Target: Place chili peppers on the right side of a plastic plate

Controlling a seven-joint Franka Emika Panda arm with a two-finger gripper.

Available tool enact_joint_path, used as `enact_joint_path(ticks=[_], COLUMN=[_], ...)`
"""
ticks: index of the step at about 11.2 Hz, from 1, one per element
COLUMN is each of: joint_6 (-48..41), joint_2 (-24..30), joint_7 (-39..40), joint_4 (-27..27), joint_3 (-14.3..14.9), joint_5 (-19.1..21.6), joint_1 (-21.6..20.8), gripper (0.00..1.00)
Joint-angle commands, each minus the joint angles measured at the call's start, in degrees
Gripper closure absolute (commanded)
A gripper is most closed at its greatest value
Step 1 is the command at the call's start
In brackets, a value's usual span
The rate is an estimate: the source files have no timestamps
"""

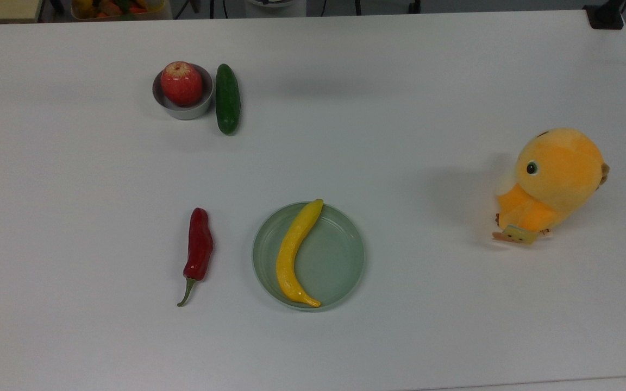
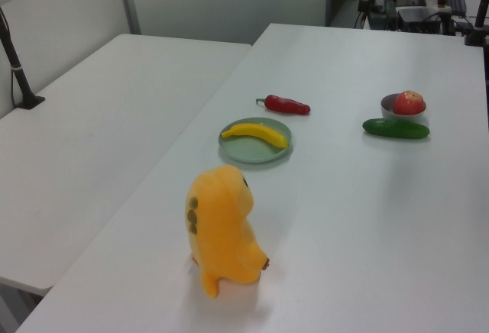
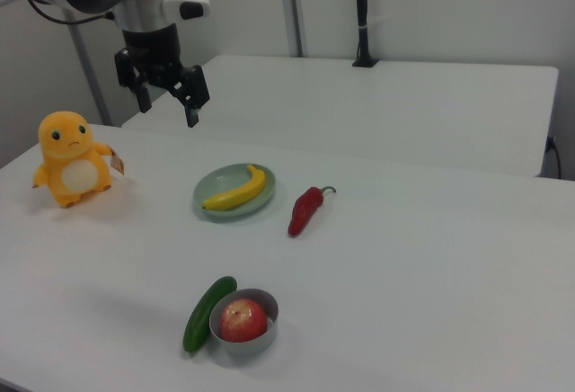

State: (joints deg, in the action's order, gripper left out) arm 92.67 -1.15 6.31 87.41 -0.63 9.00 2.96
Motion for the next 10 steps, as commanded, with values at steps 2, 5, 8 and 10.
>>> enact_joint_path(ticks=[2,5,8,10], joint_6=[3.48,3.75,9.69,11.83], joint_2=[-0.34,-0.60,-0.95,-1.57], joint_7=[1.95,2.91,4.15,4.93], joint_4=[-0.14,-0.14,-0.14,0.04], joint_3=[1.42,1.42,1.42,1.42], joint_5=[0.41,0.06,1.02,0.41], joint_1=[-0.85,-0.85,-0.33,-0.32], gripper=[0.00,0.00,0.00,0.00])
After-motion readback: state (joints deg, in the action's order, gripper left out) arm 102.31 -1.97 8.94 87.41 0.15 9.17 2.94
